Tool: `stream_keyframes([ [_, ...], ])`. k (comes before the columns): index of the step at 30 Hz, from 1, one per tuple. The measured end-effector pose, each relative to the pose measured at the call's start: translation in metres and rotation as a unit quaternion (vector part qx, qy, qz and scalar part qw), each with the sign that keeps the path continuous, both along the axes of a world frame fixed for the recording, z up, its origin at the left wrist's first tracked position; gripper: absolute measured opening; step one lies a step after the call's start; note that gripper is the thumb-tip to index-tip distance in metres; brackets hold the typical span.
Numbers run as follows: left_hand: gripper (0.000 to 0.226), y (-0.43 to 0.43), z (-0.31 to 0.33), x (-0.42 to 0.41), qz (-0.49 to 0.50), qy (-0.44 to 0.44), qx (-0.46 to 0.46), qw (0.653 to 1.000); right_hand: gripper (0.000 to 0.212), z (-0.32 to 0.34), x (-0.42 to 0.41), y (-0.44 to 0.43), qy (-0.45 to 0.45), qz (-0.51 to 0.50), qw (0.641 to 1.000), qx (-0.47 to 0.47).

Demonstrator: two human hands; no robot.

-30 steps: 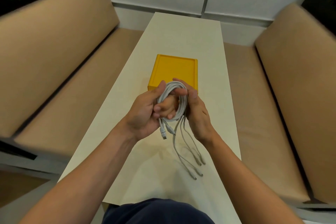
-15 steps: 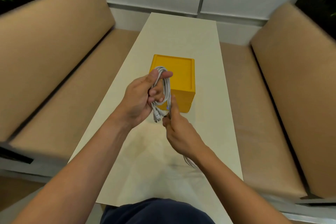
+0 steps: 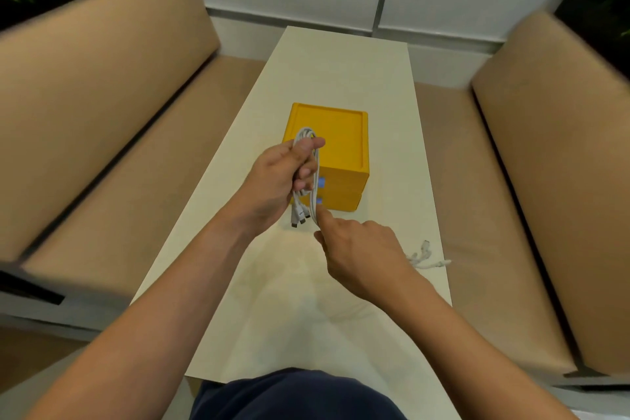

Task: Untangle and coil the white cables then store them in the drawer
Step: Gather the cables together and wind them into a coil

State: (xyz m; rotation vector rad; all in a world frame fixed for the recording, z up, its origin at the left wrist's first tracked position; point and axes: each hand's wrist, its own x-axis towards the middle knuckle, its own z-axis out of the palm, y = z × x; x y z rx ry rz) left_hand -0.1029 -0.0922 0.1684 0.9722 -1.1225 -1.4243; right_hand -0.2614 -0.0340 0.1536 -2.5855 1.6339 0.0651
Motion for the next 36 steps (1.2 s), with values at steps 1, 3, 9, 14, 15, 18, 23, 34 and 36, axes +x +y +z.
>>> stream_keyframes([
  [1, 0.039, 0.001, -0.001, -0.002, -0.001, -0.017, 0.001, 1.0, 0.037, 0.002, -0.002, 0.0, 0.01, 0.017, 1.0, -0.021],
  [3, 0.037, 0.002, -0.003, -0.006, 0.004, -0.044, 0.006, 0.999, 0.026, 0.007, -0.006, 0.0, 0.039, 0.053, 0.996, -0.055],
  [9, 0.029, 0.008, -0.003, -0.018, 0.033, -0.05, 0.015, 0.998, 0.016, 0.013, -0.007, 0.001, 0.063, 0.117, 0.986, -0.104],
  [14, 0.033, 0.01, -0.004, -0.019, 0.034, -0.089, 0.022, 0.995, 0.021, 0.009, -0.01, -0.007, 0.025, 0.116, 0.975, -0.187],
  [15, 0.037, 0.01, -0.005, -0.018, 0.028, -0.114, 0.02, 0.993, 0.02, 0.009, -0.012, -0.008, 0.018, 0.12, 0.972, -0.204],
  [18, 0.043, 0.01, -0.012, -0.018, 0.016, -0.221, 0.003, 0.975, 0.016, 0.017, -0.02, -0.013, -0.013, 0.15, 0.958, -0.245],
  [23, 0.043, 0.016, -0.018, -0.022, -0.034, -0.257, -0.002, 0.966, 0.023, 0.039, -0.032, -0.024, -0.046, 0.213, 0.943, -0.253],
  [34, 0.055, 0.04, -0.022, -0.024, -0.176, -0.01, 0.147, 0.973, 0.045, 0.044, -0.056, -0.079, -0.308, 0.111, 0.943, 0.063],
  [36, 0.056, 0.041, -0.024, -0.018, -0.201, 0.006, 0.165, 0.966, 0.032, 0.035, -0.059, -0.082, -0.362, 0.112, 0.915, 0.139],
])
